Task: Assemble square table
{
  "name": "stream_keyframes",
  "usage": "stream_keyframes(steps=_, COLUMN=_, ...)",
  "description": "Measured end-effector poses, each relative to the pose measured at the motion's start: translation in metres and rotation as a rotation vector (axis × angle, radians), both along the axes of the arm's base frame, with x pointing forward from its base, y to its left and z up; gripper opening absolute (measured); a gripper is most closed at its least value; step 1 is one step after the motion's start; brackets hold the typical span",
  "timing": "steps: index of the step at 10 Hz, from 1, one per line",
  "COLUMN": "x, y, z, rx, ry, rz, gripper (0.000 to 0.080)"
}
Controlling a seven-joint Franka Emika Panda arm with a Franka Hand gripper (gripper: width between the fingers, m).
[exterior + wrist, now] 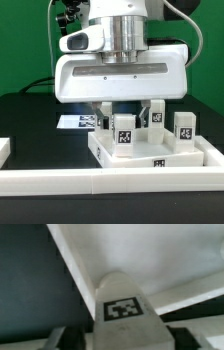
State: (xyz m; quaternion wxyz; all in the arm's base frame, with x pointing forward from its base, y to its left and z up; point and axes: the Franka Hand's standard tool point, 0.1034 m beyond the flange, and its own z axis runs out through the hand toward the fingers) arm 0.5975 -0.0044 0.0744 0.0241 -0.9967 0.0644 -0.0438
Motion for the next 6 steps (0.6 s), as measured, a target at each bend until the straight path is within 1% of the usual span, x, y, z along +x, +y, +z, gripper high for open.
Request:
stream_keyframes(steps=3, x=0.0000, y=0.0000, z=0.0000, rx=0.003, ry=0.001, rz=-0.025, gripper=0.0288)
stream_keyframes(steps=5, x=0.0005, y=-0.0018, z=0.0002, rx=0.022, ry=0.010, rz=-0.218, gripper=0.0288)
stream_keyframes(steps=6, x=0.0004, y=-0.0009, z=0.0002, rx=0.039, ry=0.016, rz=-0.366, gripper=0.0288)
